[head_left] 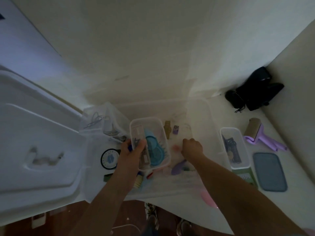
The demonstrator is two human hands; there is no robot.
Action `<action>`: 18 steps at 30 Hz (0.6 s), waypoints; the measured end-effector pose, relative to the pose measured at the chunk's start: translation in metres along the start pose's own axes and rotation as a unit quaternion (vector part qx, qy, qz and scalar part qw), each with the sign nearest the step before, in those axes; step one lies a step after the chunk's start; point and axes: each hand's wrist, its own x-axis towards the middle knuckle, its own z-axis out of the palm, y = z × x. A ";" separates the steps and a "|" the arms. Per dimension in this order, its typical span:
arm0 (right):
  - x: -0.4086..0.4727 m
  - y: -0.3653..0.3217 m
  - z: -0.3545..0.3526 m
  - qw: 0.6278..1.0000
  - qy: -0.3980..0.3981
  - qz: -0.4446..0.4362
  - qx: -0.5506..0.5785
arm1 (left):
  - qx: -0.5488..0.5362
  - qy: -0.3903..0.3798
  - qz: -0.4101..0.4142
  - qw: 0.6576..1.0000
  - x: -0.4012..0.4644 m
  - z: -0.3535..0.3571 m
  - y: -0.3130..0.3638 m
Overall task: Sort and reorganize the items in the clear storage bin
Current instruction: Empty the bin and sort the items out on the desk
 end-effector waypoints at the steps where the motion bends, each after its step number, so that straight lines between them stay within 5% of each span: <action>1: 0.001 0.000 0.001 1.000 0.005 -0.009 -0.009 | 0.000 0.003 0.001 1.000 0.000 -0.001 0.000; 12: 0.009 0.012 0.005 0.999 0.014 -0.035 0.018 | -0.003 -0.009 -0.014 1.000 -0.003 0.000 0.008; 18: -0.010 -0.004 -0.050 0.955 0.136 -0.024 0.263 | 0.024 -0.006 -0.012 1.000 -0.005 0.001 0.007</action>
